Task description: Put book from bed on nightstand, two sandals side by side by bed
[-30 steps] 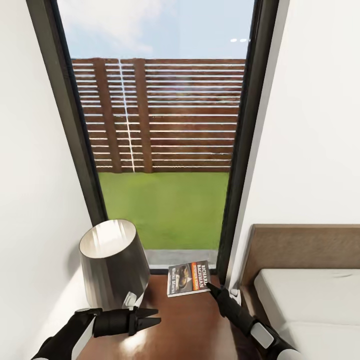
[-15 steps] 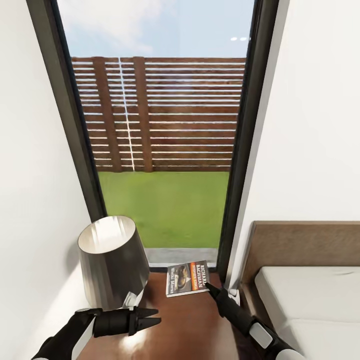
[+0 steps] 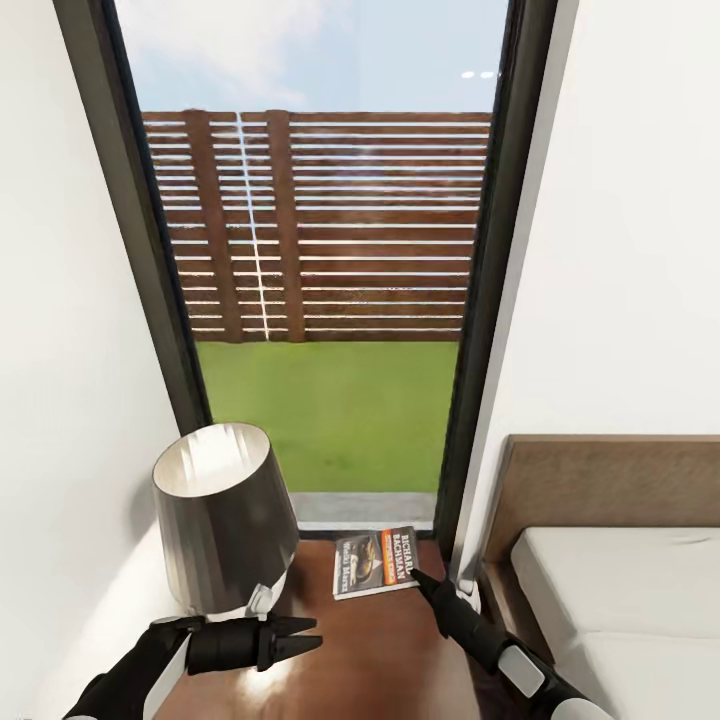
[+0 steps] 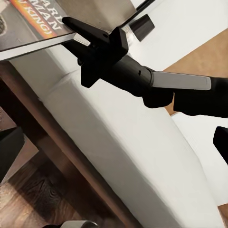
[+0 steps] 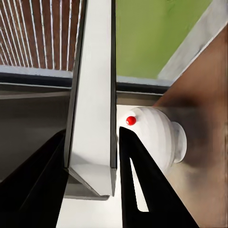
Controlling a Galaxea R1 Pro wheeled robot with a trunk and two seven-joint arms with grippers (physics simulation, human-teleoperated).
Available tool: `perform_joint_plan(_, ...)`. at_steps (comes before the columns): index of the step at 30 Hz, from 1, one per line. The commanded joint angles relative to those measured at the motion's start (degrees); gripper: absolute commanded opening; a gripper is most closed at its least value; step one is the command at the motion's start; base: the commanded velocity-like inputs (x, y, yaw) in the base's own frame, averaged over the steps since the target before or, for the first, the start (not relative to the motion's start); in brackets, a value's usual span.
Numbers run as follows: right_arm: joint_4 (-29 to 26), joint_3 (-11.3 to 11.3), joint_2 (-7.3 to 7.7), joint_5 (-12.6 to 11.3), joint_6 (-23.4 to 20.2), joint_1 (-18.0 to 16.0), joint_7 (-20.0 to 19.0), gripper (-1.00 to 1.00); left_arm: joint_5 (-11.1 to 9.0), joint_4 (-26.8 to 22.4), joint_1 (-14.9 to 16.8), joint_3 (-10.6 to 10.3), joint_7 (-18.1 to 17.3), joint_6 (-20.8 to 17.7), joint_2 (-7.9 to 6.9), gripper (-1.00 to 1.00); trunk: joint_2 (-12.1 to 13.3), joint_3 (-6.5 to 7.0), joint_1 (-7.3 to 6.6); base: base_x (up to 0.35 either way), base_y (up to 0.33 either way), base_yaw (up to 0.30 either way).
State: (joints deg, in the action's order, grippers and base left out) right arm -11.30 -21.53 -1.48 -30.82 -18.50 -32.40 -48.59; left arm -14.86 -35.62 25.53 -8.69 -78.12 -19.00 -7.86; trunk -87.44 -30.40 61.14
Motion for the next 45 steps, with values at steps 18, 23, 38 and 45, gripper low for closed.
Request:
perform_joint_plan(18,0.0,-0.1,-0.01,-0.6,-0.6,0.0,0.8,-1.00,-0.5,0.0,0.0,-0.4,0.0,-0.6,-0.10,1.00,-7.3,-3.29,3.96,0.000,0.000,0.000)
perform_joint_plan(23,0.1,-0.1,-0.01,-0.6,-0.6,0.0,0.8,-1.00,-0.5,0.0,0.0,-0.4,0.0,-0.6,-0.09,1.00,-9.3,-4.19,5.05,0.000,0.000,0.000)
perform_joint_plan(38,0.1,-0.1,-0.07,-0.6,-0.6,0.0,0.8,-1.00,-0.5,0.0,0.0,-0.4,0.0,-0.6,-0.05,1.00,-15.3,-6.88,8.35,0.000,0.000,0.000)
perform_joint_plan(45,0.1,-0.1,-0.10,-0.6,-0.6,0.0,0.8,-1.00,-0.5,0.0,0.0,-0.4,0.0,-0.6,-0.05,1.00,-18.1,-8.14,9.89,0.000,0.000,0.000)
